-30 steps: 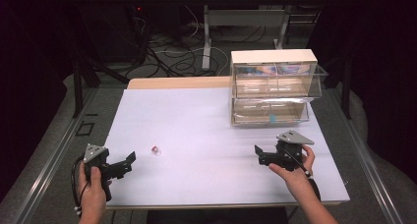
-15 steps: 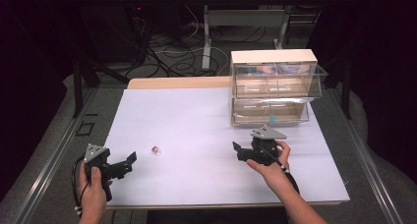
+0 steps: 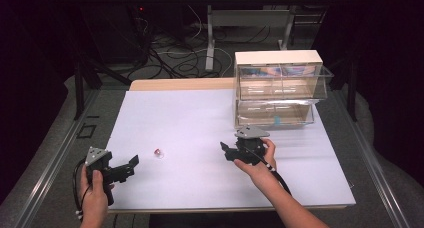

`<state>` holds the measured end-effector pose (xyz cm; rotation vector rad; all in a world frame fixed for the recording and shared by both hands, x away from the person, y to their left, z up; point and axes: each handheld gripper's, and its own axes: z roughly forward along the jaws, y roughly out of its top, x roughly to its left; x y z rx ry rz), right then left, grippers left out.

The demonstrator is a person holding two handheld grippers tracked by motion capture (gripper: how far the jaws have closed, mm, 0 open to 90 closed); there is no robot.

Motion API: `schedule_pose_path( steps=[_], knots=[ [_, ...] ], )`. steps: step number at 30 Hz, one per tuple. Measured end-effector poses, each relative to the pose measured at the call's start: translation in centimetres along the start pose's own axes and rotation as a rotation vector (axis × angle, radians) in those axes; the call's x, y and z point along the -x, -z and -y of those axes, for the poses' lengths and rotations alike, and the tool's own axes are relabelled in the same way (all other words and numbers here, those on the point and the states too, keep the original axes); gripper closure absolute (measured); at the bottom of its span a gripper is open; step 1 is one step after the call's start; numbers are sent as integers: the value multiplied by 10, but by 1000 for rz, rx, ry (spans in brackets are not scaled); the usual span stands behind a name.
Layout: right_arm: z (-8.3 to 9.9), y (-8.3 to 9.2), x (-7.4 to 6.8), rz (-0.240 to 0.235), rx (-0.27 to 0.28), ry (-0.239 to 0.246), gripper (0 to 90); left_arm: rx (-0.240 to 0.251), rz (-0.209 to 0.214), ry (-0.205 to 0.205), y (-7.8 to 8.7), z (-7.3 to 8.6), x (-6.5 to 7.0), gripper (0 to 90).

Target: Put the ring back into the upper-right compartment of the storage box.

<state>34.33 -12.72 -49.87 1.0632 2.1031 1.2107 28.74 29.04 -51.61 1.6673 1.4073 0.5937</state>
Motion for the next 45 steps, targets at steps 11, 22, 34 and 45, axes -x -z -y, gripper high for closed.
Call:
schedule_pose_path(
  steps=[11,22,34,45],
  knots=[
    [-21,-21,-24,-58,34,16,273,0,6,-2,1,0,0,4],
    [-35,-34,-37,-102,32,13,291,1,10,-2,1,0,0,4],
    [-39,-47,-53,-140,-13,5,299,3,16,-4,1,0,0,4],
    [-32,-67,-68,-195,-38,70,340,2,18,-4,1,0,0,4]
  ],
)
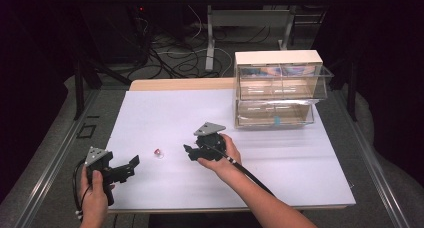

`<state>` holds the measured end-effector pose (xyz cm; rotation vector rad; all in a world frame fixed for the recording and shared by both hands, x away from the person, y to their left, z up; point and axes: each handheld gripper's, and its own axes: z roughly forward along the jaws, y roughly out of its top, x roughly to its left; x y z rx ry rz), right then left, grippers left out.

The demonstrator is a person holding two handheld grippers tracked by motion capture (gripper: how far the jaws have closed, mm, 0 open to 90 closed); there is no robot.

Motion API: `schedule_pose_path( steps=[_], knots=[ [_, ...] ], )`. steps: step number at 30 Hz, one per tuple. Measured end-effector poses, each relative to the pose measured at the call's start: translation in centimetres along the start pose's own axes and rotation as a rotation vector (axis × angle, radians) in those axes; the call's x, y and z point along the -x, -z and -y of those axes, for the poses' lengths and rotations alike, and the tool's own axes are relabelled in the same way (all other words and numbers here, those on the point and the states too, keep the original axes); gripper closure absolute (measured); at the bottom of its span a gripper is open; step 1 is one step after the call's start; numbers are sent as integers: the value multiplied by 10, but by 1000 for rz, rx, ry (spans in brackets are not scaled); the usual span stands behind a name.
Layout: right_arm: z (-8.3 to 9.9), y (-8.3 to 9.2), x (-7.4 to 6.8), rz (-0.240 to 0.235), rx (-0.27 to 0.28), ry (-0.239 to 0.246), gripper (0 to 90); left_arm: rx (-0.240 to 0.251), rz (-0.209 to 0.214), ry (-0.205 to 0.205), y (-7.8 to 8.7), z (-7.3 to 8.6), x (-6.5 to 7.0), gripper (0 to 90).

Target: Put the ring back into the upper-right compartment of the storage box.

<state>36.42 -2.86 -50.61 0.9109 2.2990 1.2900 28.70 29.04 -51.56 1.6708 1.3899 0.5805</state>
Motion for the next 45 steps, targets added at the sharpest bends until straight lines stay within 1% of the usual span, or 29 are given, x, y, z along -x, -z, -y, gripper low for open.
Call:
schedule_pose_path(
  steps=[3,4,5,6,7,8,9,10,11,12,13,16,19,21,22,23,27,28,29,32,35,37,38,40,41,42,43,45],
  knots=[
    [0,-5,-4,-7,0,2,343,-1,0,1,0,0,0,4],
    [-1,-8,-5,-16,-10,0,345,-2,0,4,0,0,0,4],
    [-2,-10,-6,-27,-30,-3,346,-1,0,4,1,0,-1,4],
    [-2,-13,-7,-25,-16,0,347,0,0,4,0,0,-1,4],
    [-3,-16,-8,-23,-16,8,350,1,0,7,0,0,-1,4],
    [-4,-18,-9,-29,-27,15,357,0,-1,8,0,0,-1,4],
    [-4,-22,-10,-38,-9,11,361,-2,-1,10,0,0,-1,4],
    [-4,-24,-10,-51,-17,17,365,-3,-1,11,0,0,-1,4],
    [-5,-28,-12,-51,-10,10,371,-1,-1,12,0,0,-1,4],
    [-5,-30,-13,-55,-19,11,374,-3,0,11,0,0,-1,4],
    [-5,-33,-15,-57,-17,13,375,-2,-1,11,0,0,-1,4],
    [-6,-41,-19,-65,-44,-2,377,-1,0,13,0,0,-1,4],
    [-5,-49,-24,-76,-55,-11,384,-1,2,14,1,0,-2,4],
    [-6,-54,-27,-89,-71,-2,391,5,1,17,1,-1,-2,4],
    [-5,-57,-28,-91,-55,11,394,8,2,21,1,-1,-2,4],
    [-5,-58,-31,-90,-63,6,398,7,3,22,1,-1,-2,4],
    [-5,-66,-37,-107,-50,2,419,8,5,23,1,-1,-3,4],
    [-5,-72,-40,-108,-25,0,436,7,6,25,2,-1,-3,4],
    [-5,-72,-40,-108,-25,0,436,2,7,20,2,-1,-3,4],
    [-4,-78,-43,-118,-30,-17,454,3,6,20,3,0,-4,4],
    [-2,-87,-44,-134,-25,-55,462,-1,4,21,3,0,-4,4],
    [-1,-89,-44,-138,-19,-50,465,3,1,22,3,1,-4,4],
    [-1,-90,-45,-140,-23,-60,466,-2,2,20,4,1,-4,4],
    [0,-94,-47,-139,-26,-52,468,-1,-1,23,5,2,-4,4],
    [-1,-94,-48,-130,-71,-39,469,-1,-3,26,5,2,-4,4],
    [-1,-94,-48,-130,-71,-39,469,1,-3,31,5,2,-3,4],
    [-2,-97,-49,-137,-59,-20,476,-2,-7,24,6,3,-4,4],
    [-2,-98,-49,-137,-66,-24,482,3,-10,32,7,4,-4,4]
  ],
)
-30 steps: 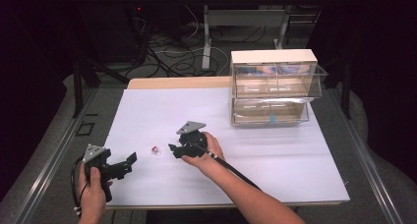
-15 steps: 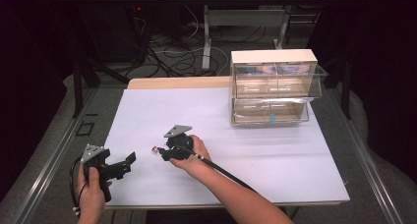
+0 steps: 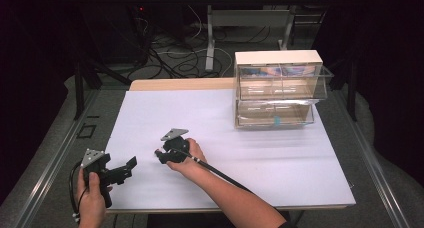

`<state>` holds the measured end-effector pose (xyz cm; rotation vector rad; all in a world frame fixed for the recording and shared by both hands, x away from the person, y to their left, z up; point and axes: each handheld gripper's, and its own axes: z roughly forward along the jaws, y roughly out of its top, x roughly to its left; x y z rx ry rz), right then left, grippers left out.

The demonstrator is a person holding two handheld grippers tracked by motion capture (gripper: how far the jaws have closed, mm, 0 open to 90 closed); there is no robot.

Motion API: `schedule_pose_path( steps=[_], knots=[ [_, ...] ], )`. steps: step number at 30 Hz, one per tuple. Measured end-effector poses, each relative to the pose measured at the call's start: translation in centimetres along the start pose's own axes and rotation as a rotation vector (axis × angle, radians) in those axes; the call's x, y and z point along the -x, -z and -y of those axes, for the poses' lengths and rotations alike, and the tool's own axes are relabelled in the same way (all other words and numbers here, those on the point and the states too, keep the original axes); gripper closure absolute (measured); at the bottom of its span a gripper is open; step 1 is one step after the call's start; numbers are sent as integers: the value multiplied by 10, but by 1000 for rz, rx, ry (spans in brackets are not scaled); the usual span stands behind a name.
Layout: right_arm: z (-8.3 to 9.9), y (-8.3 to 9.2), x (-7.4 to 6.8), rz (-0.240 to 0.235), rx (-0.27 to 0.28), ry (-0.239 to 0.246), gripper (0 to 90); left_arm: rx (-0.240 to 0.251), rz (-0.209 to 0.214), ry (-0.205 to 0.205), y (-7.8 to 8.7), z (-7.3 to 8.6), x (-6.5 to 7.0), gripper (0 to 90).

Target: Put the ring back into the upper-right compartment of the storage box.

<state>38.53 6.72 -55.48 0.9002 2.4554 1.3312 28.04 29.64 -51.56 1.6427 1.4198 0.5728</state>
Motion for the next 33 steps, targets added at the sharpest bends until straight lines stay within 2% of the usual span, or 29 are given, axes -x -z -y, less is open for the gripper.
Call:
schedule_pose_path(
  steps=[6,9,11,15,17,19,23,25,27,33],
  knots=[
    [-3,-10,0,1,9,11,498,3,-7,5,5,3,-3,4],
    [-3,-15,-1,-7,-6,14,507,2,-13,11,7,4,-4,4],
    [-3,-19,-4,-11,-20,-11,522,5,-16,13,8,4,-5,4],
    [-2,-23,-6,-5,-29,-2,537,3,-14,12,8,4,-5,4],
    [-2,-24,-5,-11,-33,13,560,3,-13,11,8,4,-5,4],
    [-1,-25,-6,-7,-19,4,579,3,-14,13,8,4,-5,4],
    [-1,-26,-5,-8,-34,8,612,8,-13,14,8,4,-5,4],
    [0,-27,-6,-4,-17,11,625,10,-12,15,9,4,-5,4],
    [-1,-27,-6,-7,-39,16,646,10,-12,14,9,4,-5,4],
    [-1,-27,-8,-9,-46,38,706,5,-10,13,8,4,-5,4]
  ],
)
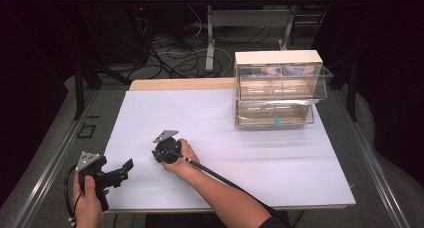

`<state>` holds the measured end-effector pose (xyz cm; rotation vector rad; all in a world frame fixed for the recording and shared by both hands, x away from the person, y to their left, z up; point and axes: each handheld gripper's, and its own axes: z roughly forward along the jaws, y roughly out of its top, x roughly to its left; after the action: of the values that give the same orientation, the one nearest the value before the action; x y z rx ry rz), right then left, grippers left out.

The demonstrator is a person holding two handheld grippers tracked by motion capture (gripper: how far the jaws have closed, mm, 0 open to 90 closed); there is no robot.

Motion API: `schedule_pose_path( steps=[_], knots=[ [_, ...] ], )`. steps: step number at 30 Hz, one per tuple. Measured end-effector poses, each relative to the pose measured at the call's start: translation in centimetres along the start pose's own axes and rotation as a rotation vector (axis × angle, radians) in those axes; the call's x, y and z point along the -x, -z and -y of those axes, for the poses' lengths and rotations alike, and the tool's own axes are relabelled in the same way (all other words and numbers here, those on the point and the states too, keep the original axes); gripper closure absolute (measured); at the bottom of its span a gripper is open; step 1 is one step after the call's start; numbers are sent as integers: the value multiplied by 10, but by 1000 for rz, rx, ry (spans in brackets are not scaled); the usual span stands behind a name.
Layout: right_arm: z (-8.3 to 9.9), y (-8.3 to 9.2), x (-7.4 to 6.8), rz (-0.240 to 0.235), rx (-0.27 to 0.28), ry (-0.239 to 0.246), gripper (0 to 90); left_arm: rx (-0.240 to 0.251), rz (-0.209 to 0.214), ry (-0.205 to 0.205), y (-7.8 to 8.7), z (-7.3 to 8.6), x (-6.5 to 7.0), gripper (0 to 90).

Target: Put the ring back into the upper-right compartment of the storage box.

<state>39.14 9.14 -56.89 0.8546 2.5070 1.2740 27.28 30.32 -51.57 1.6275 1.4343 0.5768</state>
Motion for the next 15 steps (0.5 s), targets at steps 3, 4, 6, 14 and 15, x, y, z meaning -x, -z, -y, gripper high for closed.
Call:
schedule_pose_path(
  steps=[3,4,6,14,15],
  knots=[
    [0,0,-1,-5,-3,2,712,2,0,-3,0,0,0,4],
    [0,0,-1,-8,-3,7,713,4,0,-2,0,0,0,4],
    [0,1,-2,-9,0,-5,725,1,-2,1,1,0,0,4],
    [0,3,-3,-10,6,-14,728,-1,1,-2,0,0,0,4],
    [-1,3,-3,-9,8,-13,728,0,2,-1,0,0,0,4]
  ],
)
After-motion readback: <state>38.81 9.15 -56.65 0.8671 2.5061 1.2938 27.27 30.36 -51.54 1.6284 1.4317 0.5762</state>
